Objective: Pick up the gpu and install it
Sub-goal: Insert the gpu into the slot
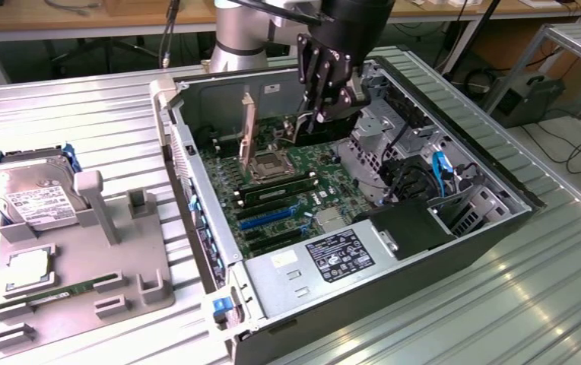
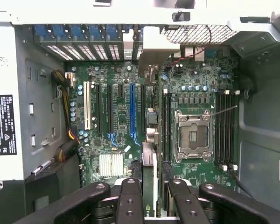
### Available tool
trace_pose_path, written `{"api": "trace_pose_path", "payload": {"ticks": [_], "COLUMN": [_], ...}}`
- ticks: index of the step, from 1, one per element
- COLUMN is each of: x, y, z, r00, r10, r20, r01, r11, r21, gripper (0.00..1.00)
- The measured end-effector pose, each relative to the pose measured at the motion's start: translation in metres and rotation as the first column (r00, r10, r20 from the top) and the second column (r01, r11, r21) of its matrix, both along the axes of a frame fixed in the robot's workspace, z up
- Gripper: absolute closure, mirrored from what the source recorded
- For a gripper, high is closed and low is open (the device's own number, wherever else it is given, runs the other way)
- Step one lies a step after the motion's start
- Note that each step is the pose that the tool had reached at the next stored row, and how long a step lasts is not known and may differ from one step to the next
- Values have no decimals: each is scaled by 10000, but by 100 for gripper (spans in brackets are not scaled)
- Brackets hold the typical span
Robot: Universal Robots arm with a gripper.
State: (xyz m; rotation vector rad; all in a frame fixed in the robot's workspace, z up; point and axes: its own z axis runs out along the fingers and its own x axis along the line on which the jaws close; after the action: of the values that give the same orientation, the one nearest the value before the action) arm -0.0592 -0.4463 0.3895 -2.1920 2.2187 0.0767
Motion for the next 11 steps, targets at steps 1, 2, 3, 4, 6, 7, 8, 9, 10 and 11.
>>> {"api": "trace_pose_path", "payload": {"ticks": [1,2,3,4,6,7,8,9,10,11], "x": [0,0,0,0,0,0,0,0,0,0], "y": [-2,-3,-3,-4,-4,-5,-5,-5,-5,-6], "z": [-20,-35,-44,-50,-58,-64,-67,-72,-75,-79], "r00": [10000,10000,10000,10000,10000,10000,10000,10000,10000,10000], "r10": [-1,0,0,0,0,0,0,0,0,0], "r20": [0,0,0,-1,0,0,-1,0,0,0], "r01": [1,0,0,0,0,0,0,0,0,0], "r11": [10000,10000,10000,10000,10000,10000,10000,10000,10000,10000], "r21": [1,1,0,0,0,0,0,0,0,0], "gripper": [74,74,74,74,74,74,74,74,74,74]}}
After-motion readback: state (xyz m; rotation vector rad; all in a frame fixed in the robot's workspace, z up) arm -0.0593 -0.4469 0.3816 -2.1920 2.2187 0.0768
